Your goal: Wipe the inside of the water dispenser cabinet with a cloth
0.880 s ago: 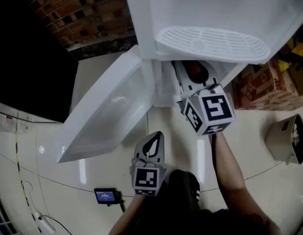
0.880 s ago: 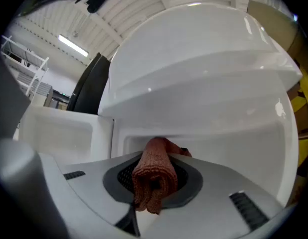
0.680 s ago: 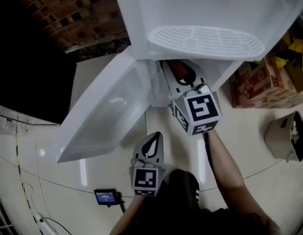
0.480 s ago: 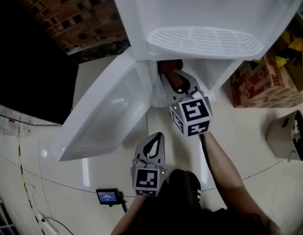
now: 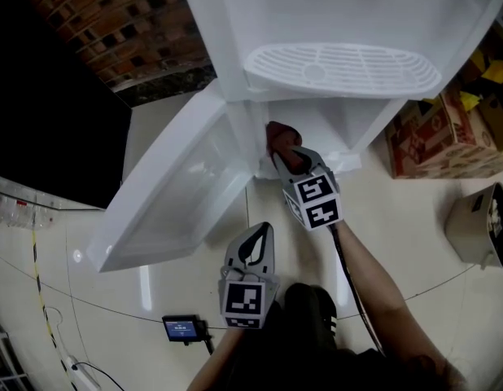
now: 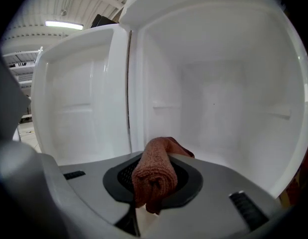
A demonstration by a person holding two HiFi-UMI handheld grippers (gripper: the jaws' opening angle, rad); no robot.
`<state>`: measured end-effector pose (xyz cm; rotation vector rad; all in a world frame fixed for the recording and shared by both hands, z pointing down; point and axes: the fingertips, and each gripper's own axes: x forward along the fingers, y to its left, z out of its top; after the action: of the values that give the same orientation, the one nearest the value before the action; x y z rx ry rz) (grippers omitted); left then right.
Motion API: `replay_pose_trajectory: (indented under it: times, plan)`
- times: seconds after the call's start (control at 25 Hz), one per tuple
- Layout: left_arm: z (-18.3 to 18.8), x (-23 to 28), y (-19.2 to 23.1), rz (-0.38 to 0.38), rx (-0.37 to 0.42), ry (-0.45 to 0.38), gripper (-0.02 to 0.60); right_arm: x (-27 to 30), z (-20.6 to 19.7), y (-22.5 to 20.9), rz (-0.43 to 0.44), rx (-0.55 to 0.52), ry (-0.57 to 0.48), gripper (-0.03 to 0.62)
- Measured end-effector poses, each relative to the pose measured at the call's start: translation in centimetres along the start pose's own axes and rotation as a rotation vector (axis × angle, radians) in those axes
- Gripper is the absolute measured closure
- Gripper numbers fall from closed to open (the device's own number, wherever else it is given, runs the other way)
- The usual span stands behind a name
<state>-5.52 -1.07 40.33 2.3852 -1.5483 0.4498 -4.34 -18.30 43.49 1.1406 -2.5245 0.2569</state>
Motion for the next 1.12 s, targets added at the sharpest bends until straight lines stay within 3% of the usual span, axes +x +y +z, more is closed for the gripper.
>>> replay_pose_trajectory:
  times: [0.12, 0.32, 0.48, 0.6, 0.96, 1.12]
  plan:
    - [-0.3, -0.3, 0.5, 0.011, -0.011, 0.006, 0.601, -1.1, 2.8, -1.7, -0.038, -0.026, -0.092, 0.517]
    - [-0.6, -0.6, 1.2, 0.028, -0.018, 0.015, 0.601, -4.0, 13.3, -3.7, -0.075, -0.056, -0.343, 0.517]
    - [-1.0, -0.9, 1.3, 0.026, -0.013, 0.026, 0.601, -3.9, 16.4, -4.4, -0.093, -0.122, -0.441, 0.517]
    - [-1.3, -0.8, 1.8, 0.035, -0.017, 0.033, 0.601, -1.9, 14.7, -3.8, -0.076, -0.138, -0.397, 0.516]
    - [-2.2, -0.7, 1.8, 0.032, -0.035, 0.051, 0.601, 3.1, 1.8, -2.1, -0.012, -0.055, -0.034, 0.517]
    - [-2.2, -0.6, 1.8, 0.031, -0.038, 0.052, 0.601, 3.3, -1.5, -1.4, 0.017, -0.055, 0.057, 0.517]
